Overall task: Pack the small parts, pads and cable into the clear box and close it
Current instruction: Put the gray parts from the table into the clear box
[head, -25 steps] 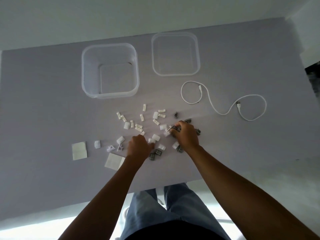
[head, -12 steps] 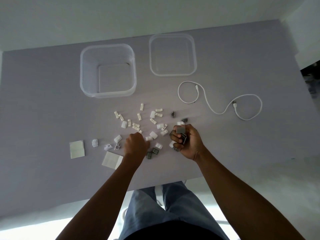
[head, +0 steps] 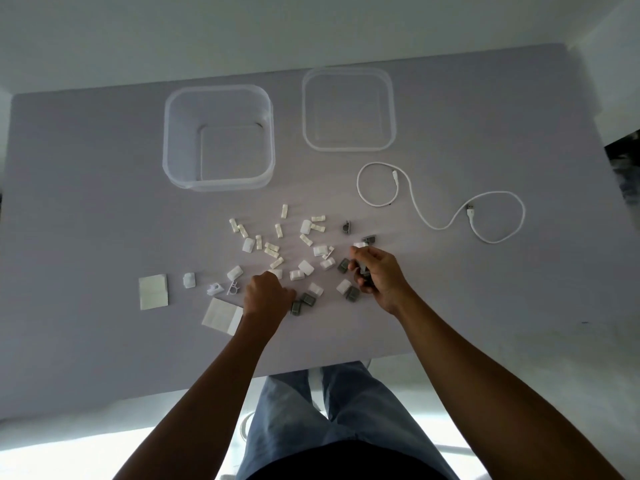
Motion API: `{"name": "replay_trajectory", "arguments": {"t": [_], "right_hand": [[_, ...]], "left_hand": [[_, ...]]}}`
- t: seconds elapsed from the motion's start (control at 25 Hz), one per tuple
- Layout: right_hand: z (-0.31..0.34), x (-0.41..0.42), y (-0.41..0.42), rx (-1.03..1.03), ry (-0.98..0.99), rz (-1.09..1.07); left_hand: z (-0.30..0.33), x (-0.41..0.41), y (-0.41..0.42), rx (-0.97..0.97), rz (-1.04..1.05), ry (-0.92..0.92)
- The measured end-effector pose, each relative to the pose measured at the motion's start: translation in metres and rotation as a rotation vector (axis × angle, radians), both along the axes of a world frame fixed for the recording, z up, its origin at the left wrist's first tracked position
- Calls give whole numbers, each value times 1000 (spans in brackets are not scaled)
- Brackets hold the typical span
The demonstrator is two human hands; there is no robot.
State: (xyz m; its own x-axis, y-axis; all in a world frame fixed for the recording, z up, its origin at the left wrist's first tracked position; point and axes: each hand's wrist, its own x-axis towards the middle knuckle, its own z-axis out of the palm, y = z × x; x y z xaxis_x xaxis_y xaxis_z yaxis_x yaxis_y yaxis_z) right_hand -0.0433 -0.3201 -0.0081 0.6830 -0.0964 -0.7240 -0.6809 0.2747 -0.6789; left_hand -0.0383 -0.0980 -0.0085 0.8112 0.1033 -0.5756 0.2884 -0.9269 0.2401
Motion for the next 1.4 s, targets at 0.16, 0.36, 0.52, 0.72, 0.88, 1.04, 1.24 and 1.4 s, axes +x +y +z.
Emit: {"name": "replay_trajectory", "arguments": {"t": [0.16,0.36,0.52,0.72,0.88,1.04,1.24,1.4], "right_hand": [[-18,-4,-3,-558,-156,224],[-26,-5,-1,-849,-290,644],[-32,1,3,-944,-285,688],[-12,4,17,-448,-155,243],[25,10,31,282,-39,-101],[54,37,60,520,-115,-109],[71,90,92,389,-194,29],[73,124,117,161,-221,224]], "left_hand": [[-7,7,5,-131,111,142],[9,10,17,-949,696,458],[19,10,30,-1353,748,525],[30,10,37,-1531,808,517],[47,21,41,-1483,882,440],[64,51,58,-1270,795,279],[68,121,90,-506,326,-320],[53,164,112,-174,37,-280]]}}
